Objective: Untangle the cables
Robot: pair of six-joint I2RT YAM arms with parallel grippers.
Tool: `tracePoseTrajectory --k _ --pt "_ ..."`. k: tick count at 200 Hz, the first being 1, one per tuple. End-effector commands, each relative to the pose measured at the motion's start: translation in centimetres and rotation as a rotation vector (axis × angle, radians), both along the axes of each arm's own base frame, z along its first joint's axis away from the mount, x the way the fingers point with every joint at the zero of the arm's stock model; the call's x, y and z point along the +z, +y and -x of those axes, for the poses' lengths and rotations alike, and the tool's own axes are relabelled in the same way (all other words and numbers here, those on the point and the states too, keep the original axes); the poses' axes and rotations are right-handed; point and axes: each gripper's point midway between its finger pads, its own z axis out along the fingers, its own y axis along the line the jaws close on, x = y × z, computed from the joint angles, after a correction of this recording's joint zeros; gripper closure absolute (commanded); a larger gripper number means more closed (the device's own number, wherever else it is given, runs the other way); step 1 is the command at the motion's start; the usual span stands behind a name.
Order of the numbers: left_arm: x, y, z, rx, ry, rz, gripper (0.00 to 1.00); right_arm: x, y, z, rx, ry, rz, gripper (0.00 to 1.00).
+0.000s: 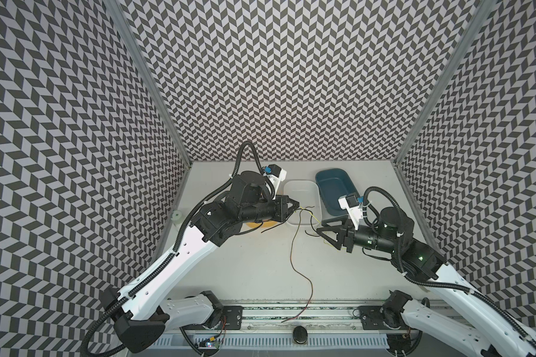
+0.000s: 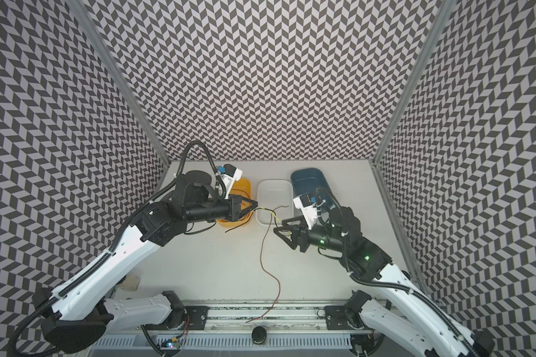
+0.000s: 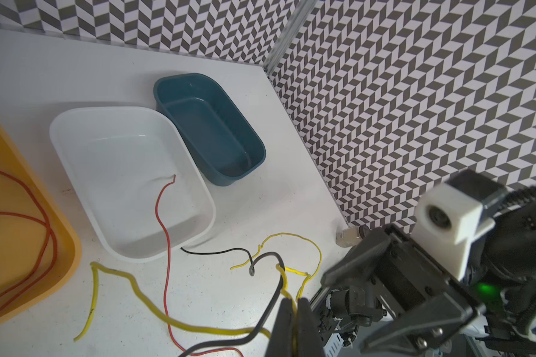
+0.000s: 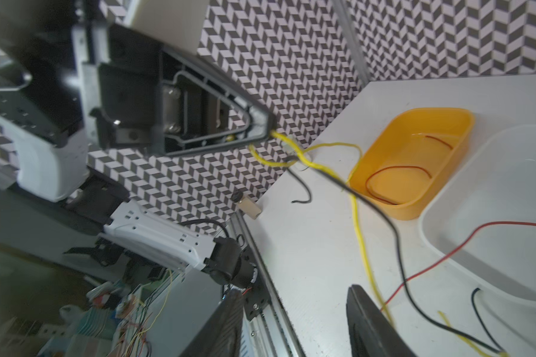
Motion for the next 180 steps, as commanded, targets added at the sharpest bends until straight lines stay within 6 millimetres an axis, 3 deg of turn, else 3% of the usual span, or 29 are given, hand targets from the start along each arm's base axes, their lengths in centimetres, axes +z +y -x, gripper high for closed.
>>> tracePoseTrajectory --k 1,39,80,136,180 --pt "1.4 0.5 -1.0 0.077 0.012 0.056 1.00 1.0 0.2 1.2 -0.020 -0.088 -0.006 0.46" --pt "1.1 0.0 -1.4 0.088 0.060 0.064 1.00 0.2 0.1 1.2 -0.091 -0.127 -0.012 0.45" --pt "2.2 0.0 -0.7 0.074 0.084 0.112 1.00 -3.6 0.5 -1.9 -0.216 -0.119 0.164 0.44" --pt "2.4 -0.3 0.4 0.039 0.130 0.156 1.00 -2.9 -1.0 -5.5 -0.426 -0.211 0.166 0.44" --pt "3.1 -0.1 1.0 0.027 0.137 0.180 1.00 -3.4 -0.5 -7.5 -0.477 -0.251 0.247 0.47"
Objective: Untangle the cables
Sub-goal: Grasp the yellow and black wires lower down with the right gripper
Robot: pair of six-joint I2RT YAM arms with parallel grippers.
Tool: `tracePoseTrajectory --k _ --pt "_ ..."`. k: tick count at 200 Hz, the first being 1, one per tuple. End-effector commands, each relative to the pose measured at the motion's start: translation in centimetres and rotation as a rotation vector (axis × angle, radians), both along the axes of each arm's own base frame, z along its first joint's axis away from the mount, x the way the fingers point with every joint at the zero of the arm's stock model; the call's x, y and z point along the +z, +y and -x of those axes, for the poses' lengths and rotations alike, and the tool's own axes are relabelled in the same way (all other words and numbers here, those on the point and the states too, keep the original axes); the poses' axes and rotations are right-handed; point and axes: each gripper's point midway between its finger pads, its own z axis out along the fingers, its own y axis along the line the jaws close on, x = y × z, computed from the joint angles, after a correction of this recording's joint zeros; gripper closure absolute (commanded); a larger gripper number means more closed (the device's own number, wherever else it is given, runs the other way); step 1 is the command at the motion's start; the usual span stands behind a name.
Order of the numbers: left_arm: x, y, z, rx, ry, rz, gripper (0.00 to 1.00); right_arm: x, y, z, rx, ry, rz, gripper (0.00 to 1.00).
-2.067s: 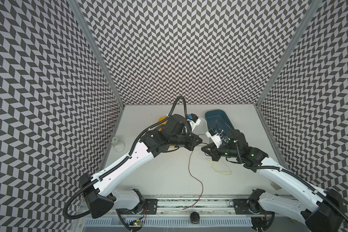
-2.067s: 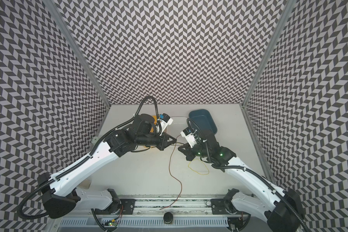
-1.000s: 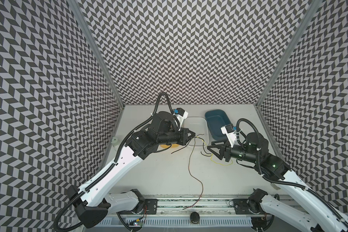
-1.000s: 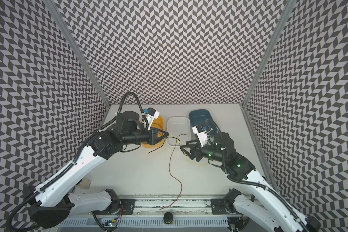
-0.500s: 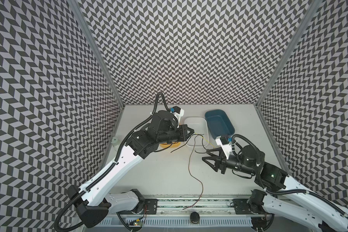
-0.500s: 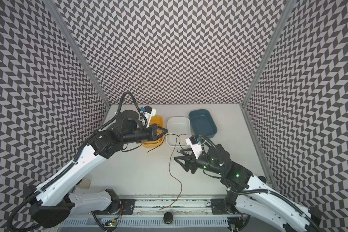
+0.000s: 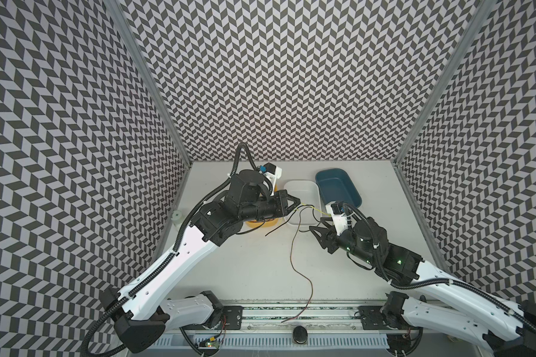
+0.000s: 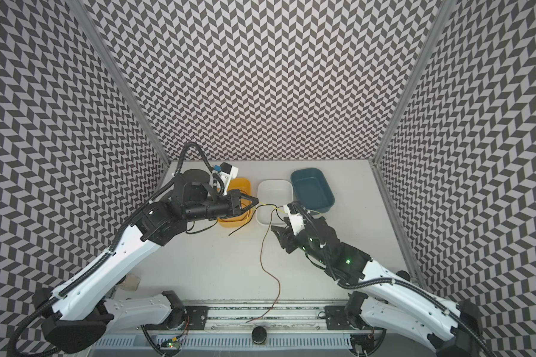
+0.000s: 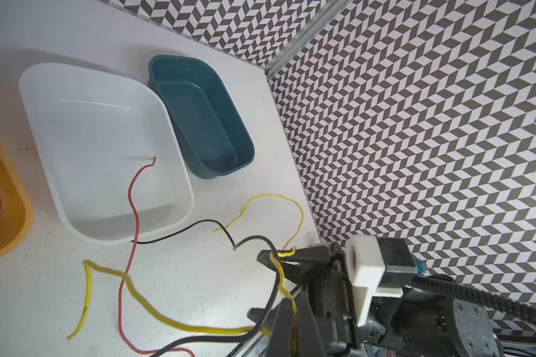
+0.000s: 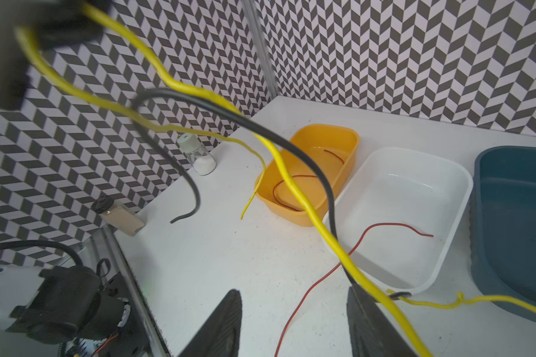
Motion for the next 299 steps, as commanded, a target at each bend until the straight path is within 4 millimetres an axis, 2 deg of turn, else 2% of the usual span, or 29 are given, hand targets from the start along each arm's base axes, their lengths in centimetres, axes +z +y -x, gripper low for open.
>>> tracePoseTrajectory --k 1,26,54,78,92,113,136,159,204,233,299 --pt "2.0 0.3 1.0 -0.017 -0.020 0.062 1.00 1.9 -0.2 -1.6 -0.066 -0.095 0.004 0.47" --pt "2.2 0.6 1.2 -0.014 -0.014 0.067 1.00 2.7 -0.5 -1.7 -0.083 -0.132 0.000 0.48" --pt "2.0 0.6 1.5 -0.018 0.008 0.074 1.00 4.6 -1.2 -1.4 -0.093 -0.213 -0.077 0.48" --pt "2.1 0.3 1.8 -0.036 0.035 0.095 1.00 4.8 0.0 -1.5 -0.046 -0.235 -0.044 0.48" --pt "2.2 0.4 1.9 -0.037 0.042 0.090 1.00 4.8 -0.4 -1.9 -0.075 -0.231 -0.004 0.49" --pt "2.1 0.5 2.2 -0.041 0.048 0.091 1.00 5.6 -1.0 -2.6 -0.118 -0.299 -0.046 0.49" --pt "2.3 0.5 2.5 -0.047 0.054 0.104 1.00 5.5 -0.2 -3.0 -0.104 -0.299 -0.043 0.64" --pt "2.7 0.4 2.9 -0.062 0.057 0.122 1.00 5.0 0.0 -3.8 -0.124 -0.262 -0.008 0.68" --pt "3.7 1.1 3.2 -0.053 0.021 0.126 1.00 4.5 -1.3 -3.9 -0.180 -0.256 -0.001 1.00" --pt "5.1 1.8 3.3 -0.038 -0.017 0.133 1.00 3.4 -2.3 -3.6 -0.202 -0.233 0.014 1.00" --pt "10.2 4.7 3.4 0.022 -0.133 0.166 1.00 -1.6 -3.5 -3.5 -0.227 -0.131 0.111 1.00"
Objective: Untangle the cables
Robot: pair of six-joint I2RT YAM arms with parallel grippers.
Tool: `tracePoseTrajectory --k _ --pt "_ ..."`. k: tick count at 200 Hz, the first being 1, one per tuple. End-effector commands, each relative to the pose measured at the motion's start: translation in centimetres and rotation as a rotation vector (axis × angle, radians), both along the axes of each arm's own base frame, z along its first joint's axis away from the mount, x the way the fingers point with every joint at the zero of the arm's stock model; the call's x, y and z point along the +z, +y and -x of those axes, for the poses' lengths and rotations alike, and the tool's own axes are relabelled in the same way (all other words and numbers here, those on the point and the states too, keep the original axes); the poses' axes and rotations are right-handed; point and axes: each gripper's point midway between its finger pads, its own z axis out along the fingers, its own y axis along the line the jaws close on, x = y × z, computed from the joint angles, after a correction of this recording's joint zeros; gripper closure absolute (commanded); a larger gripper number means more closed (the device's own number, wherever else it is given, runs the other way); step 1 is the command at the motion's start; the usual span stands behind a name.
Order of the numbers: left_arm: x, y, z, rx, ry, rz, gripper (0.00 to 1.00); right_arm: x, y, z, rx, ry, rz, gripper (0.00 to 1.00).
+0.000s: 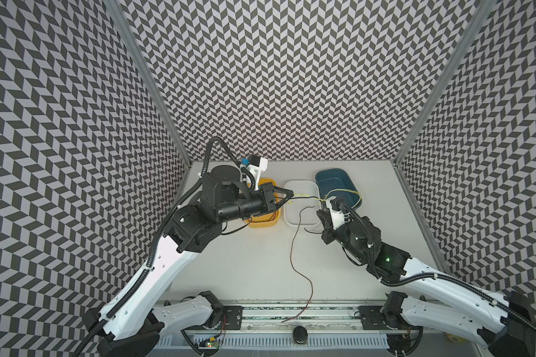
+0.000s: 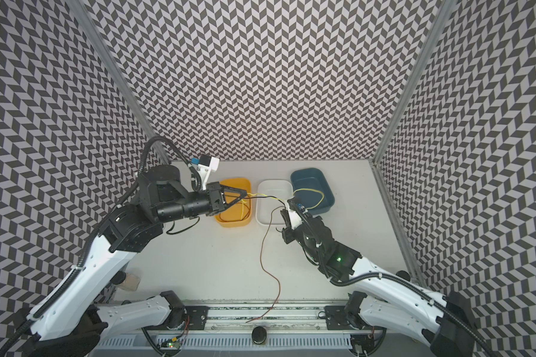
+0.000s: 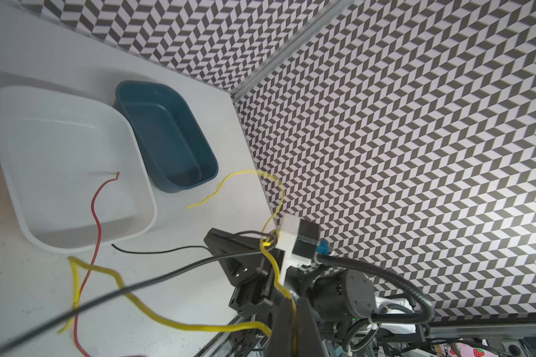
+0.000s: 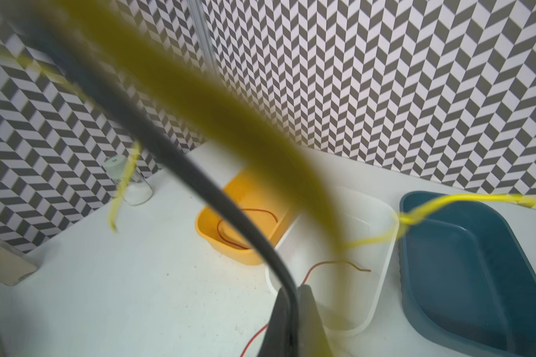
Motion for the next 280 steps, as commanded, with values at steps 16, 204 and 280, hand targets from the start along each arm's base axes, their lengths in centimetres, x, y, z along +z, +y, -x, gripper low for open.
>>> tracePoseTrajectory --k 16,204,280 --pt "3.4 2.6 0.8 0.046 -0.093 0.017 1.00 -2.0 -2.2 0.0 -0.072 0.051 0.038 1.00" --pt "-3.6 12.6 -4.2 0.516 -0.283 -0.342 1.00 -3.6 -16.7 -1.6 -0.542 0.389 -0.175 1.00" --pt "-7.6 13.9 -3.8 0.565 -0.281 -0.374 1.00 -10.2 -17.5 -1.3 -0.571 0.624 -0.338 1.00"
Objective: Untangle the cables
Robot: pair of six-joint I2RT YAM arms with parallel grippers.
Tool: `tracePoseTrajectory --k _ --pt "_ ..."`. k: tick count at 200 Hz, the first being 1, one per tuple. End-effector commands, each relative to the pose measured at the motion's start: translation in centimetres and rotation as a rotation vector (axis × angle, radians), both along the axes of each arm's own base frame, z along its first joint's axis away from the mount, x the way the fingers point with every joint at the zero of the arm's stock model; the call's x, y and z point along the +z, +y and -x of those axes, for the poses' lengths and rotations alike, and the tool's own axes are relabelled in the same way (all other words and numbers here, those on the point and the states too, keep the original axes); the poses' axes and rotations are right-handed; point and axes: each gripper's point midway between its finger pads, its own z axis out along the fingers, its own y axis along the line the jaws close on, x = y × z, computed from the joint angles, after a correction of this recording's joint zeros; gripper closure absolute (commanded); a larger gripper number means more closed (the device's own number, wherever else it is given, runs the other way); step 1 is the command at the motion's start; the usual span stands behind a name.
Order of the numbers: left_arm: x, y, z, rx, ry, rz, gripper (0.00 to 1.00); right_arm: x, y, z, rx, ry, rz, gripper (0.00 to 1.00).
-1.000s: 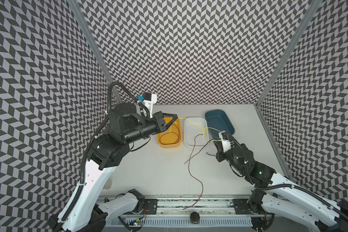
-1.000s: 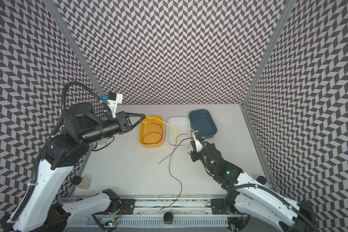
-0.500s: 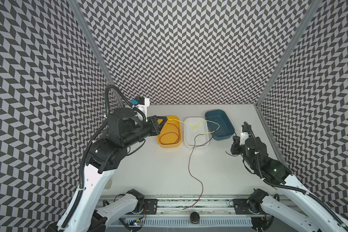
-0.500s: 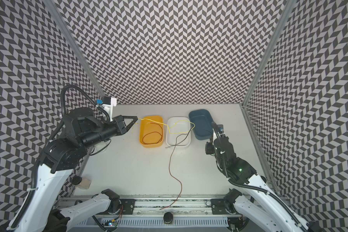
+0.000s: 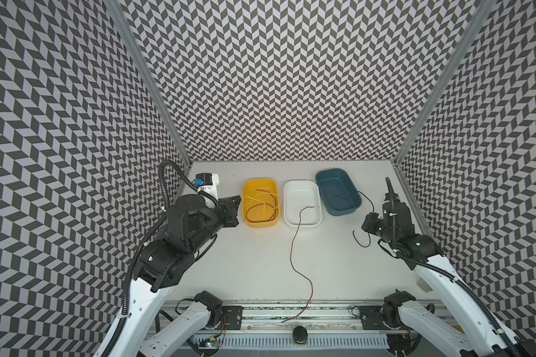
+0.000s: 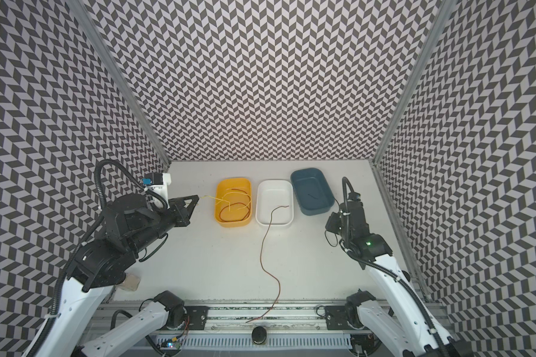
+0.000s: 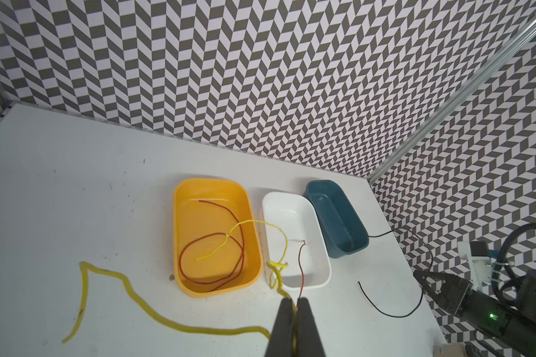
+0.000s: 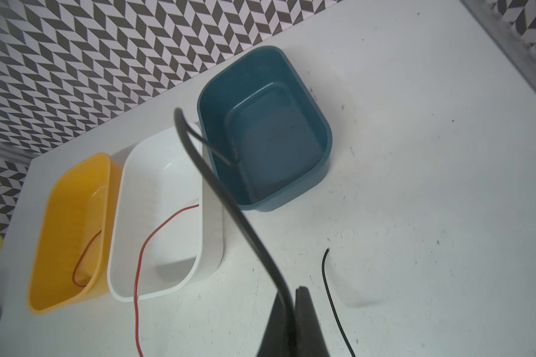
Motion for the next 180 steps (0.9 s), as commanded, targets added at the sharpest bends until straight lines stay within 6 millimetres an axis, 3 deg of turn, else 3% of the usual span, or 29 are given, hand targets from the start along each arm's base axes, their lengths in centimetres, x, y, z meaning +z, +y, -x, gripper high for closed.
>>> tracePoseTrajectory --k 1,17,48,56,89,113,131,180 --pt "-0.4 0.4 -0.4 0.027 -0.032 -0.003 1.00 -2.5 0.8 1.1 -0.011 0.051 -0.110 1.00" --pt "-1.1 1.2 -0.4 0.065 -0.045 -0.017 1.00 -4.6 -0.1 2.0 -0.084 0.079 -0.132 1.00" --pt "-1.5 2.3 -0.1 0.122 -0.099 -0.020 1.00 -6.0 -0.9 2.3 -0.138 0.082 -0.136 1.00" --pt "-1.5 2.5 -0.2 0.135 -0.105 -0.021 1.00 -6.4 -0.8 2.3 -0.141 0.099 -0.139 0.93" --pt "-1.1 2.6 -0.7 0.151 -0.110 -0.013 1.00 -7.9 0.4 2.3 -0.093 0.187 -0.155 0.89" --pt "-1.2 2.6 -1.2 0.169 -0.105 -0.008 1.00 -8.7 0.2 2.4 -0.108 0.247 -0.141 0.73" --pt "-1.4 2.6 -1.5 0.178 -0.097 -0.006 1.00 -8.6 -0.2 2.5 -0.121 0.270 -0.111 0.67" --pt "-1.6 2.3 -2.5 0.190 -0.092 -0.003 1.00 -5.2 0.0 1.7 -0.070 0.208 -0.069 0.54"
